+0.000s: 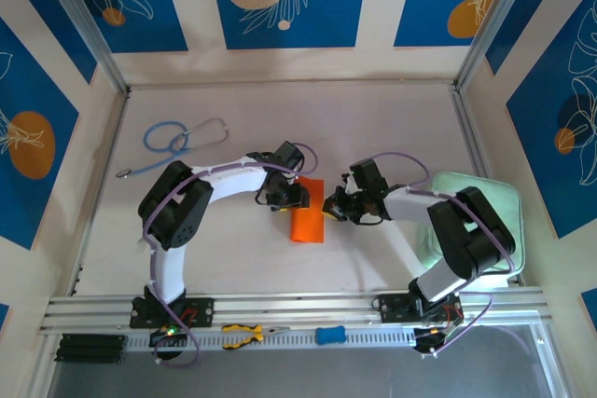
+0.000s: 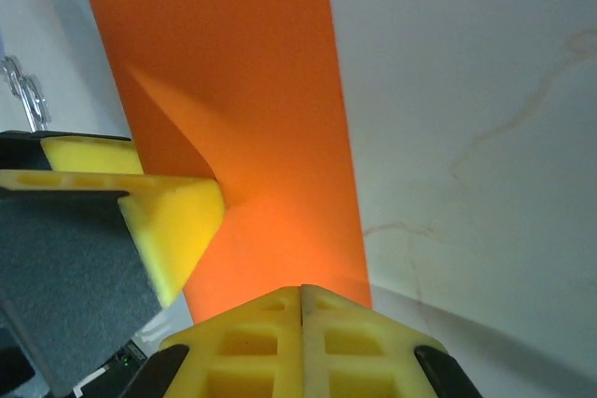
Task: Fold a paper plane with a square sheet of paper (pick it up from the middle)
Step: Hold the square sheet of paper at the center of the table.
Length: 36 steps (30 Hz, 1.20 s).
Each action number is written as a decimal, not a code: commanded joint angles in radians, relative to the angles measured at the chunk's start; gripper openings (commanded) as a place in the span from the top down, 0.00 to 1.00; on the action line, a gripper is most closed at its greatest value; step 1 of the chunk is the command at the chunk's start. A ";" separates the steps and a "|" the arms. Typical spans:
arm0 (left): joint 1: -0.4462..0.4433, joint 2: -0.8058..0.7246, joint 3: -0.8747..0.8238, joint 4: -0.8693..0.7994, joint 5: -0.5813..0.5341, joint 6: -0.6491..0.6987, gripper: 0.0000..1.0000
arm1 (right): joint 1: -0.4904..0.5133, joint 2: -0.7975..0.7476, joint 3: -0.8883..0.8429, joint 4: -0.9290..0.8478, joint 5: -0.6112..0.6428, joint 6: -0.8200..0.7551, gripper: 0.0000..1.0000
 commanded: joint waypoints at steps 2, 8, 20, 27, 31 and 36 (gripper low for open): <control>0.013 0.134 -0.055 -0.004 -0.133 0.034 0.46 | 0.020 0.049 0.048 0.049 -0.028 0.005 0.98; 0.013 0.135 -0.057 -0.001 -0.131 0.034 0.46 | 0.032 0.111 0.085 0.051 -0.032 -0.001 0.98; 0.013 0.122 -0.061 0.012 -0.118 0.023 0.46 | 0.025 0.193 0.033 -0.012 0.042 -0.079 0.99; 0.020 -0.013 -0.054 0.045 -0.109 0.000 0.40 | -0.032 0.209 0.037 -0.023 0.046 -0.157 0.99; 0.041 -0.128 -0.064 0.085 -0.090 0.008 0.36 | -0.056 0.218 0.040 -0.004 0.007 -0.197 0.99; 0.091 -0.225 -0.108 0.230 0.043 0.044 0.46 | -0.061 0.239 0.062 -0.025 -0.005 -0.243 0.99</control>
